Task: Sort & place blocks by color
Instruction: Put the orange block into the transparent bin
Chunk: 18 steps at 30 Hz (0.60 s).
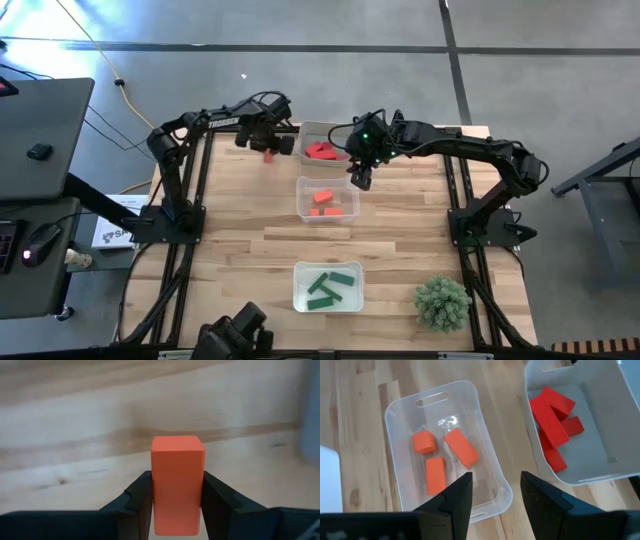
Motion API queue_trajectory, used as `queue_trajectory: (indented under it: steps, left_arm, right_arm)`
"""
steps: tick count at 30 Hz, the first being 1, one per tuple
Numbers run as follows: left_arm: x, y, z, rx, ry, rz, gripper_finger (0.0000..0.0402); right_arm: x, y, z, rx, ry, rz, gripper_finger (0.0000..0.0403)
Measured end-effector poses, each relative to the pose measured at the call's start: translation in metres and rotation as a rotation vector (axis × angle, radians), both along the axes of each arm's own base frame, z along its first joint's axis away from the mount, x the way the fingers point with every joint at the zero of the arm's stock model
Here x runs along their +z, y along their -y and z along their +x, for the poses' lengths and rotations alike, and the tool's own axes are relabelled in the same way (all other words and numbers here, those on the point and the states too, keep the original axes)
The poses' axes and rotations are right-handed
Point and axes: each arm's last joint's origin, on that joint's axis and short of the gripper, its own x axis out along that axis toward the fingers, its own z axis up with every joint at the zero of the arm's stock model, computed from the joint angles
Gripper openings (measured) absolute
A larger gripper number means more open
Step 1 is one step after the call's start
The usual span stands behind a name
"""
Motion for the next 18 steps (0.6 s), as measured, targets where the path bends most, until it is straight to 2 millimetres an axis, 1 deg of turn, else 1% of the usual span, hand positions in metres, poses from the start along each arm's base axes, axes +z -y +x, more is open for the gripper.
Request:
queue_trajectory:
  steps: [5, 9, 14, 18]
  left_arm:
    - [0.023, 0.006, 0.002, -0.135, 0.047, 0.065, 0.0107]
    - [0.043, 0.016, 0.005, -0.251, 0.077, 0.128, 0.0108]
    - [0.071, 0.033, 0.012, -0.389, 0.136, 0.233, 0.0109]
    - [0.093, 0.049, 0.02, -0.496, 0.192, 0.328, 0.0109]
  right_arm:
    - [0.0, 0.001, 0.0, -0.103, -0.002, 0.016, 0.0156]
    - [0.0, 0.002, -0.001, -0.193, 0.006, 0.052, 0.0156]
    - [0.0, 0.002, -0.001, -0.308, 0.023, 0.117, 0.0156]
    - [0.001, 0.004, 0.0, -0.439, 0.058, 0.17, 0.0156]
